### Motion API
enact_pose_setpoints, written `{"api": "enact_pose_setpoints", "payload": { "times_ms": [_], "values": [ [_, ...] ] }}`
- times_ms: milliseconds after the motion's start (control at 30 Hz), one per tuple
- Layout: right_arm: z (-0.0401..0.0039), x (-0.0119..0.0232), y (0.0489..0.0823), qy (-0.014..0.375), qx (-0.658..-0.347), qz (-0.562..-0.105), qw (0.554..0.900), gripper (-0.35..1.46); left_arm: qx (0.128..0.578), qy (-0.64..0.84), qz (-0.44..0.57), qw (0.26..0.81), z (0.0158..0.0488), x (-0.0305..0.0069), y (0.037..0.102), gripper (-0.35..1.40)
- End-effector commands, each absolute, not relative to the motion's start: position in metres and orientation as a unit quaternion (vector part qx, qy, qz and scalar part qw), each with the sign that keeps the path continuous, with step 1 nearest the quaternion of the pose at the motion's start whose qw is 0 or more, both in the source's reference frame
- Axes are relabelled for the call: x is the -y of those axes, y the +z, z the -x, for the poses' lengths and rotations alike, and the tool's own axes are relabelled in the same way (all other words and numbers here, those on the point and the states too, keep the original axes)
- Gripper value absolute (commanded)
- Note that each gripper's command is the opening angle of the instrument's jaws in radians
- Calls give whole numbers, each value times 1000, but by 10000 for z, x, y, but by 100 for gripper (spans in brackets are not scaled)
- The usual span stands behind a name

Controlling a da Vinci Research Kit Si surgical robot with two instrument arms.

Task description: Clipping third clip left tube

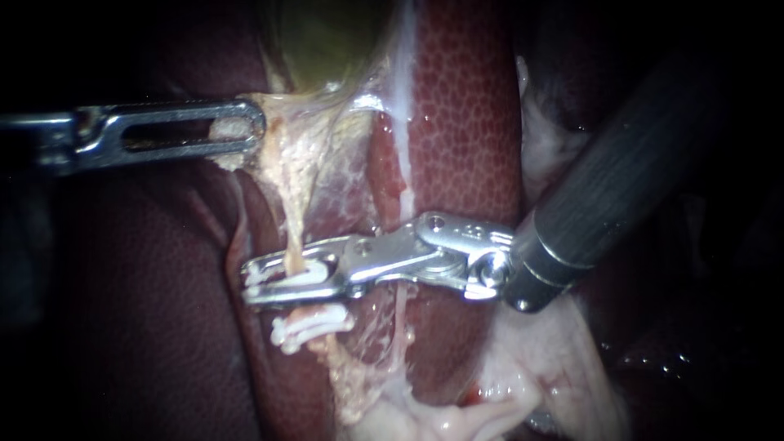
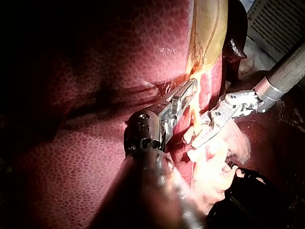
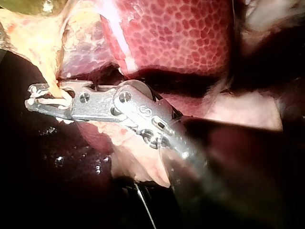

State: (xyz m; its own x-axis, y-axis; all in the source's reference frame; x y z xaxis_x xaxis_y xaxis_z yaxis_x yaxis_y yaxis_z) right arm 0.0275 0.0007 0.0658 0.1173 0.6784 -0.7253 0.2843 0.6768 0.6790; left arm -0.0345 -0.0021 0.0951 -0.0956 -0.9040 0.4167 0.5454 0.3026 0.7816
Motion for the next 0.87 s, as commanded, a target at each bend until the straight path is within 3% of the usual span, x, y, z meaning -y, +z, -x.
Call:
{"api": "enact_pose_setpoints", "payload": {
  "times_ms": [33,100,867],
  "values": [
    [-275,-7,658,151,-647,-373,648,-26,483,-561,-185,646,345,21,951,-21],
    [-275,-8,658,151,-647,-373,648,-35,483,-561,-185,646,345,21,951,-21],
    [-271,-7,659,151,-630,-382,659,-35,483,-561,-186,646,345,21,951,-21]
  ]
}}
